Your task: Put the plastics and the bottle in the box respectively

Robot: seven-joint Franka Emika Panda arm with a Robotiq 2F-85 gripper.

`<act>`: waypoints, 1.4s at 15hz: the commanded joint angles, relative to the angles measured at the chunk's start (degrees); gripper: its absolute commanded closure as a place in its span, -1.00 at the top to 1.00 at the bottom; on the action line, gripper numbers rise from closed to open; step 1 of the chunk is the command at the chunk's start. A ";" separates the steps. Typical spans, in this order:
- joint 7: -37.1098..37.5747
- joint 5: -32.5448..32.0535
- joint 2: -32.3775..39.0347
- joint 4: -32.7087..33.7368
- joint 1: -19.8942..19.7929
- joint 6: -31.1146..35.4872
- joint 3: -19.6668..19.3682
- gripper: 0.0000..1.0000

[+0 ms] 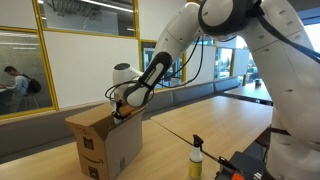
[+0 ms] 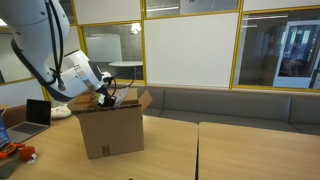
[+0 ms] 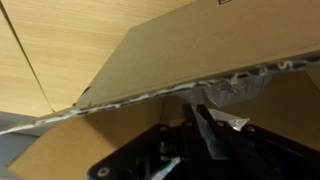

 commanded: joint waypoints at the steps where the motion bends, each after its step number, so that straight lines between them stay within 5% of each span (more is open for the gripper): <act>1: -3.82 4.89 7.06 7.44 0.92 1.36 -0.34 -0.77; 3: -5.83 7.97 9.95 9.94 1.65 1.01 -0.66 -0.76; 4: -6.93 9.86 10.99 10.96 1.82 0.52 -0.70 -0.26; 6: -8.89 12.99 12.89 12.12 2.06 -0.35 -0.86 -0.20; 14: -10.66 17.24 9.37 8.28 4.60 -9.63 -4.17 0.98; 21: -4.37 10.80 -5.38 -0.63 8.27 -18.26 -6.95 1.00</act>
